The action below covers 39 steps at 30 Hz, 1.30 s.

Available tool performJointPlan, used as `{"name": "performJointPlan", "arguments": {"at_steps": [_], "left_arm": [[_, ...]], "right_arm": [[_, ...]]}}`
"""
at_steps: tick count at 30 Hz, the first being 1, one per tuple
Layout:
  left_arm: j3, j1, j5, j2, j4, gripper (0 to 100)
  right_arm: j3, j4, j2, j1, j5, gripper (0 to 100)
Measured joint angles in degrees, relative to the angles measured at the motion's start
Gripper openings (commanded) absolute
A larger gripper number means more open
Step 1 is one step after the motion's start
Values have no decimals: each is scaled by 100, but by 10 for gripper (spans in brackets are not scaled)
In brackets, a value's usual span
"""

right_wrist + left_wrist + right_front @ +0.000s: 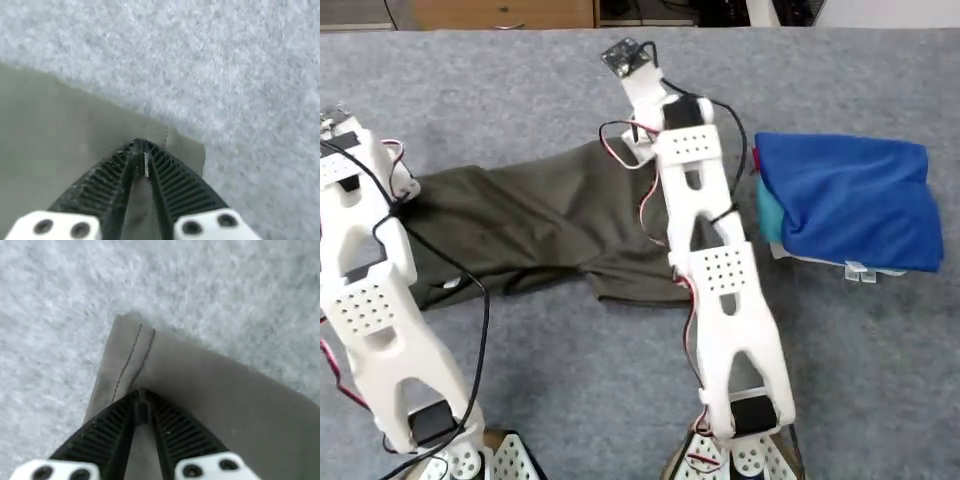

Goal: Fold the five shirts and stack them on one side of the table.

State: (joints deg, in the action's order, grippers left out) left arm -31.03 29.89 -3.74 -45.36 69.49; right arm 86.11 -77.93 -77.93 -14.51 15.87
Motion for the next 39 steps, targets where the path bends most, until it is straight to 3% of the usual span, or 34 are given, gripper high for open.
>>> {"name": "performJointPlan", "arguments": {"at_steps": [11,16,22,26,31,34,37,39], "left_arm": [[-598,290,554,-202,360,19],[-1662,343,580,-273,1319,19],[-3859,-70,580,-281,2884,19],[-4299,-114,642,-141,3068,19],[-2787,-316,897,800,3077,19],[-1415,-527,897,1758,3077,19],[141,-721,914,2787,2954,19],[1266,-695,914,3402,2409,19]], "right_arm": [[659,-18,-466,501,158,9],[668,-290,-114,325,281,9],[668,-747,1055,167,290,9],[668,-1108,1829,246,378,9],[668,-2224,2549,255,835,4],[615,-2347,2954,273,844,4],[-44,-2356,3613,255,844,3],[-958,-2356,4229,167,826,3]]}}
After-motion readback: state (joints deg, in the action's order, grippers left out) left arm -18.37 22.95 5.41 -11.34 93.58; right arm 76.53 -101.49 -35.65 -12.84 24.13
